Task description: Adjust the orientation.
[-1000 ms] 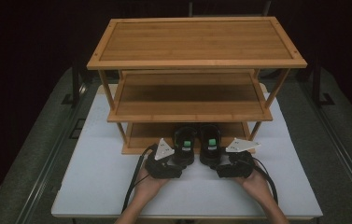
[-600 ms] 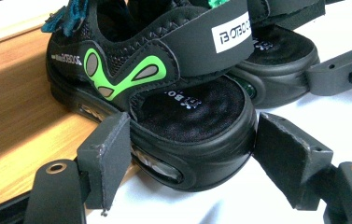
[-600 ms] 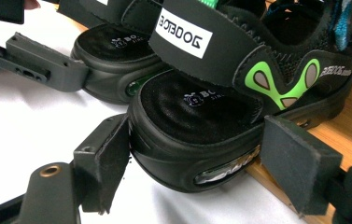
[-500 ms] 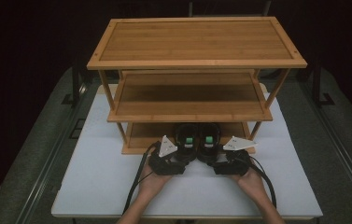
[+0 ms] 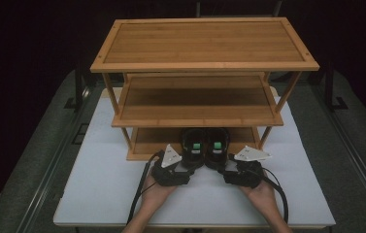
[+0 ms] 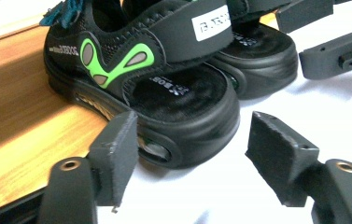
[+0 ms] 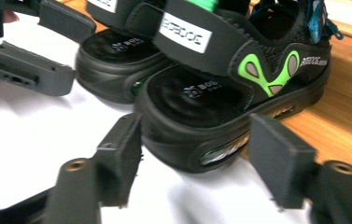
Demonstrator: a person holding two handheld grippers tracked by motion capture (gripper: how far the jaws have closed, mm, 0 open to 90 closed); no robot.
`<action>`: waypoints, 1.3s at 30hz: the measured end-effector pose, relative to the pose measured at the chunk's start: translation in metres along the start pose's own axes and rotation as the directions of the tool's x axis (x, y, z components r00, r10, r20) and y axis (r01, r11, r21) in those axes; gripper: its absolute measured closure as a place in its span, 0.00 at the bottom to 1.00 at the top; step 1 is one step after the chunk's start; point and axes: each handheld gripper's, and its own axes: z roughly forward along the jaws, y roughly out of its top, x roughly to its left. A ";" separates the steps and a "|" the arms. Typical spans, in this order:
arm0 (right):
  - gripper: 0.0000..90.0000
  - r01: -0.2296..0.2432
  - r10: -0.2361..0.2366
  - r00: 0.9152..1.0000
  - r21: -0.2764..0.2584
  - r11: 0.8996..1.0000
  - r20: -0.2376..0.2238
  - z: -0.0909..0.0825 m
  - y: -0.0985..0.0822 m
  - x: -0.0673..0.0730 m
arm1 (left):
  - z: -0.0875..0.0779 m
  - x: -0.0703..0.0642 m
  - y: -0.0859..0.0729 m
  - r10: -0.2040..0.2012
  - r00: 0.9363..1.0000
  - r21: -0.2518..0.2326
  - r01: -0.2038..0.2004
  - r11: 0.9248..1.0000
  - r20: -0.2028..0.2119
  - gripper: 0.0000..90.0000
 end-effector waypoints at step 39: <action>1.00 0.064 -0.064 0.980 0.003 0.998 0.187 0.016 -0.003 0.025 | 0.012 -0.007 0.007 0.035 0.998 0.001 -0.035 0.999 -0.060 0.94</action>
